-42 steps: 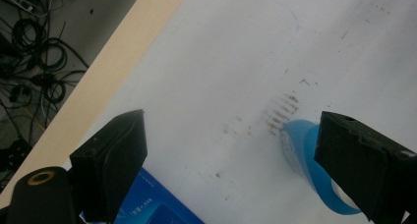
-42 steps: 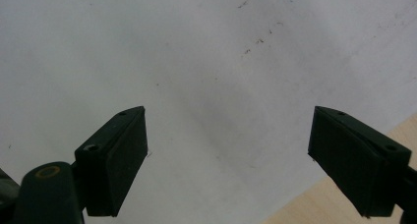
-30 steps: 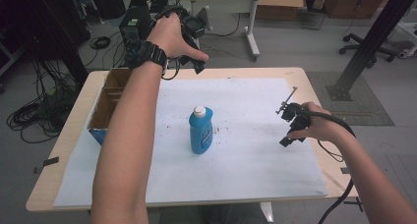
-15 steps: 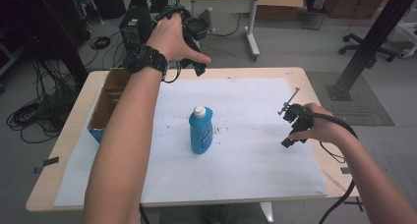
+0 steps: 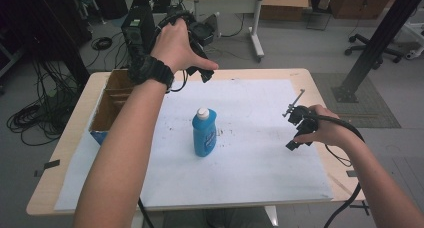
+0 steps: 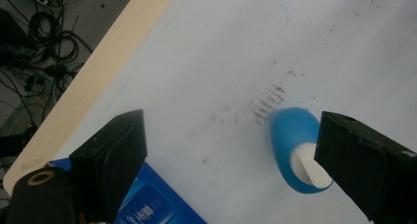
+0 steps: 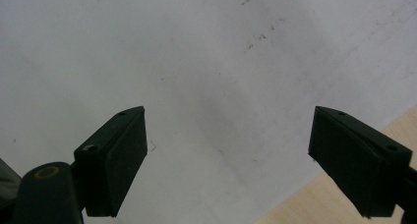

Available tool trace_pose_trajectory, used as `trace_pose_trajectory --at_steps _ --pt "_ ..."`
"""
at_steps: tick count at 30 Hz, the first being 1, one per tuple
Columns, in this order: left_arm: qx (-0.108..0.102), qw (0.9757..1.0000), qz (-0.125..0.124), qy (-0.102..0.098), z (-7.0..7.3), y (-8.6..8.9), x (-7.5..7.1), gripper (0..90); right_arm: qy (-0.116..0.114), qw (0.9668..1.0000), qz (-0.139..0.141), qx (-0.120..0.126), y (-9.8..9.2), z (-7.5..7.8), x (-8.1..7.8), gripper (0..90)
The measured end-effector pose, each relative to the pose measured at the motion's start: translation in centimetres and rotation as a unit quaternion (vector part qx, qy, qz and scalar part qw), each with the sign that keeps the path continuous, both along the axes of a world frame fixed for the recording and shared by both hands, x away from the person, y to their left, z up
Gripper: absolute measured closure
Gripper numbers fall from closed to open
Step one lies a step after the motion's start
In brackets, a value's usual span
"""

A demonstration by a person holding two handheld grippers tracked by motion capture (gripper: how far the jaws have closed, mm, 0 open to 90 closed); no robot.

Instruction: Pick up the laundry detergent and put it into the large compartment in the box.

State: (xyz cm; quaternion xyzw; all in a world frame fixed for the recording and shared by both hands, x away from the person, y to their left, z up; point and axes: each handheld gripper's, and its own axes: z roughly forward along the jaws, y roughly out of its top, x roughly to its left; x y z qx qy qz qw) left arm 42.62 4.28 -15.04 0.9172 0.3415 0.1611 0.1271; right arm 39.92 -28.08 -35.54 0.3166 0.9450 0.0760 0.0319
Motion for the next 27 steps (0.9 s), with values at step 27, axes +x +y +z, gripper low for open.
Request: trace_pose_trajectory --at_steps 27 --pt "0.011 0.9996 0.005 0.025 -3.8 -1.2 -2.4 12.4 -0.001 1.0 -0.002 -0.002 0.3 -0.1 -0.2 14.5"
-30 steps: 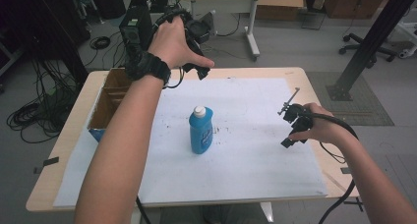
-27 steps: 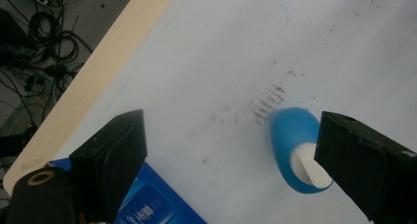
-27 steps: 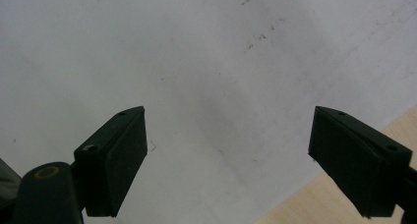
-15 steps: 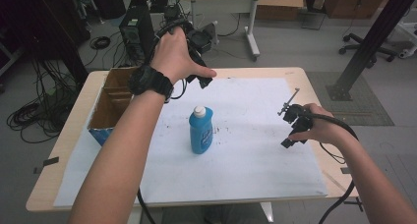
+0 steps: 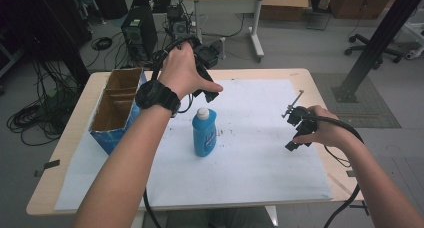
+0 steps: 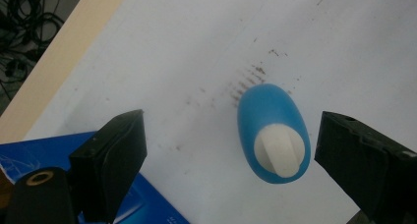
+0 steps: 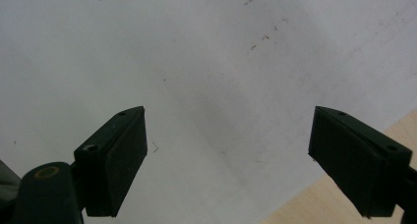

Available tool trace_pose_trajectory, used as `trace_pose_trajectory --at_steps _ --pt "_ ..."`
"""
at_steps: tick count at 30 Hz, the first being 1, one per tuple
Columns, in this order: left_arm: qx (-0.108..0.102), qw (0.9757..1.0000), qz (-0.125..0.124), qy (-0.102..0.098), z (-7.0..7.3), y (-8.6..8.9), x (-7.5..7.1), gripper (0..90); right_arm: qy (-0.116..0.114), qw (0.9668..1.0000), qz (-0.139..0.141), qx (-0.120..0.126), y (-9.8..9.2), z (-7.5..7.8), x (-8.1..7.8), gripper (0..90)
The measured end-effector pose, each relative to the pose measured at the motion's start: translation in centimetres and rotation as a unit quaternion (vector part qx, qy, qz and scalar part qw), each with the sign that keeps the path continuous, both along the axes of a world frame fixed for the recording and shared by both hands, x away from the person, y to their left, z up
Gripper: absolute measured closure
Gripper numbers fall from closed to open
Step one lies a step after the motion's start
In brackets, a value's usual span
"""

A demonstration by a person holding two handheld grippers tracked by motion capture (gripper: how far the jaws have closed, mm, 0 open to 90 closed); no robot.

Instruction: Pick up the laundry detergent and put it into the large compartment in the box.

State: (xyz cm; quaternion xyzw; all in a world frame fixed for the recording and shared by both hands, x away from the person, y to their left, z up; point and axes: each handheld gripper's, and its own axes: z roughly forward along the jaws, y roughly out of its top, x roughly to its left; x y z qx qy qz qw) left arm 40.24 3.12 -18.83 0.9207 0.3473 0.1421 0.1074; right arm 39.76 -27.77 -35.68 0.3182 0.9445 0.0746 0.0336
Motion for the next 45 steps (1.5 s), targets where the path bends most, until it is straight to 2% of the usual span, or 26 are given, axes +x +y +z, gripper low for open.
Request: trace_pose_trajectory --at_steps 11,27,45 --pt "0.001 0.9999 0.013 0.01 -1.1 0.1 -0.5 12.4 0.001 1.0 0.002 -0.002 0.1 0.0 -0.1 14.5" --pt "-0.001 0.9996 0.019 0.024 -2.8 -1.2 -0.9 12.4 0.002 1.0 0.003 -0.002 0.1 0.0 -0.1 14.5" --pt "0.0 0.9982 0.033 0.049 -5.0 -1.7 -1.1 12.7 0.004 1.0 0.008 -0.001 0.3 -0.3 -0.1 14.4"
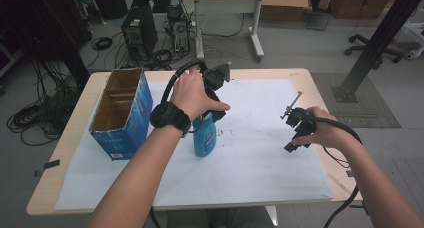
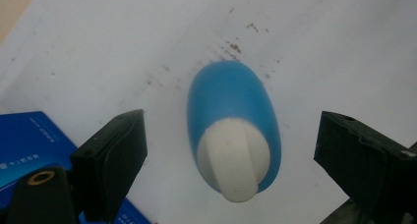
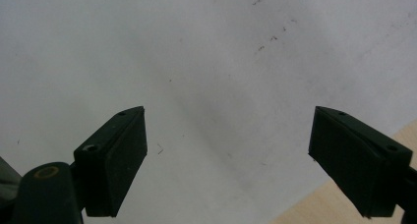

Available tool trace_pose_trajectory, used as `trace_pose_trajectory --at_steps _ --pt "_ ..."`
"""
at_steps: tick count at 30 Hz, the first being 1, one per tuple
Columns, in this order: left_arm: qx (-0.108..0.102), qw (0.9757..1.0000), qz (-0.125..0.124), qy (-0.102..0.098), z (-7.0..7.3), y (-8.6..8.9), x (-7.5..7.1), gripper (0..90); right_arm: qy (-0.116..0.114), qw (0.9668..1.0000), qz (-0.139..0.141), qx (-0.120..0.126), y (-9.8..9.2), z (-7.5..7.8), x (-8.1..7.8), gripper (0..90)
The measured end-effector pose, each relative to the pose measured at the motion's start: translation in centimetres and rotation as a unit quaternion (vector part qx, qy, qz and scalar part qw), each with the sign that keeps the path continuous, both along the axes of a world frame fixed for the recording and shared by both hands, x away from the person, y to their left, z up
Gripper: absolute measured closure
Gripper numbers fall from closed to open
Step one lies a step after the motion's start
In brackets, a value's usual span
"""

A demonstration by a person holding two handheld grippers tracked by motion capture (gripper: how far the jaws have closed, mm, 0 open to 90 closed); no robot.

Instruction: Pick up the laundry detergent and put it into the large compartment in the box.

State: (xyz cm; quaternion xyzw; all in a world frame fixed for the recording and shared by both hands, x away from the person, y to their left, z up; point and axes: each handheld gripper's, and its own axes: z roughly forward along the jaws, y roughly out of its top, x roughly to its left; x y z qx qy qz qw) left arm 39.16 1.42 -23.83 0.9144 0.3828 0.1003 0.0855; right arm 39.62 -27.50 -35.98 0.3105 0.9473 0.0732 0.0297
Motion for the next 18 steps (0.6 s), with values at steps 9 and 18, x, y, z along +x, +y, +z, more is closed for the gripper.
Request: trace_pose_trajectory --at_steps 9,18 --pt "0.003 0.9999 0.004 0.012 -1.0 -0.1 0.0 12.9 0.0 1.0 0.0 0.0 0.0 -0.1 0.0 14.4" --pt "0.012 0.9997 0.011 0.02 -1.9 -0.2 0.0 13.3 0.003 1.0 -0.002 0.0 -0.1 -0.3 0.0 14.4"
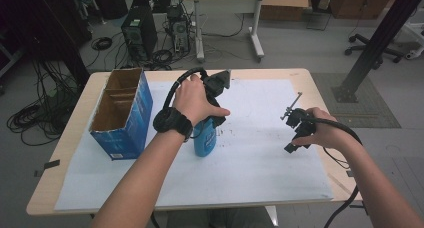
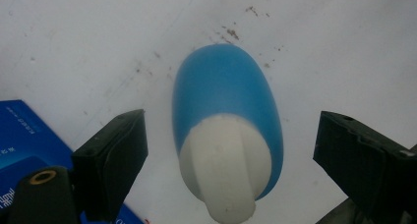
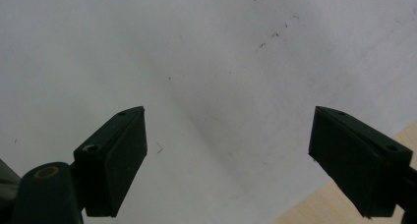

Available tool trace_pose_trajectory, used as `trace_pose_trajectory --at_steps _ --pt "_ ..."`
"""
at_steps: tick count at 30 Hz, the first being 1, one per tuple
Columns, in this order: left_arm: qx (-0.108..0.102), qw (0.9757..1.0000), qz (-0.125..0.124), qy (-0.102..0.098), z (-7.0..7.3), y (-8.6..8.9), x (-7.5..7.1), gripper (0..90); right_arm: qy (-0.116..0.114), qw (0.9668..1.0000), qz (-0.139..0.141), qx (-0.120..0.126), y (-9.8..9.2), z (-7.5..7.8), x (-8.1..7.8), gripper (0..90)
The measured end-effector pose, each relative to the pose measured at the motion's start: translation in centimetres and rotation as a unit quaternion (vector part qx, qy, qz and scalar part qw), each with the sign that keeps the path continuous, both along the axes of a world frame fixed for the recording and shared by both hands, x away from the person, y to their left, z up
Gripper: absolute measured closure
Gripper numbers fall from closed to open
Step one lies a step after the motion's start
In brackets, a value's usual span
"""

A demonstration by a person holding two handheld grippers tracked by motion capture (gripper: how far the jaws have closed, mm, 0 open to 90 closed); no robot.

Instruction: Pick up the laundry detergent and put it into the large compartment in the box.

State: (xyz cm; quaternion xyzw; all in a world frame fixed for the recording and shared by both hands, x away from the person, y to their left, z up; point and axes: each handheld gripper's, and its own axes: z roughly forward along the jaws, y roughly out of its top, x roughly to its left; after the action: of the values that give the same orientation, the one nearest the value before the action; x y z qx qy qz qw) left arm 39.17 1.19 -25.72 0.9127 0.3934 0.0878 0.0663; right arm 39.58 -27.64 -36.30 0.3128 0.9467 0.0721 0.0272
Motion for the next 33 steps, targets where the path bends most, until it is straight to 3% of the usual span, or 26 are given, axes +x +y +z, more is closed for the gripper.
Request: trace_pose_trajectory --at_steps 33 --pt "0.016 0.9992 0.026 0.024 -2.7 -0.4 0.4 18.3 0.004 1.0 0.0 0.001 -0.2 -0.5 0.1 14.3"
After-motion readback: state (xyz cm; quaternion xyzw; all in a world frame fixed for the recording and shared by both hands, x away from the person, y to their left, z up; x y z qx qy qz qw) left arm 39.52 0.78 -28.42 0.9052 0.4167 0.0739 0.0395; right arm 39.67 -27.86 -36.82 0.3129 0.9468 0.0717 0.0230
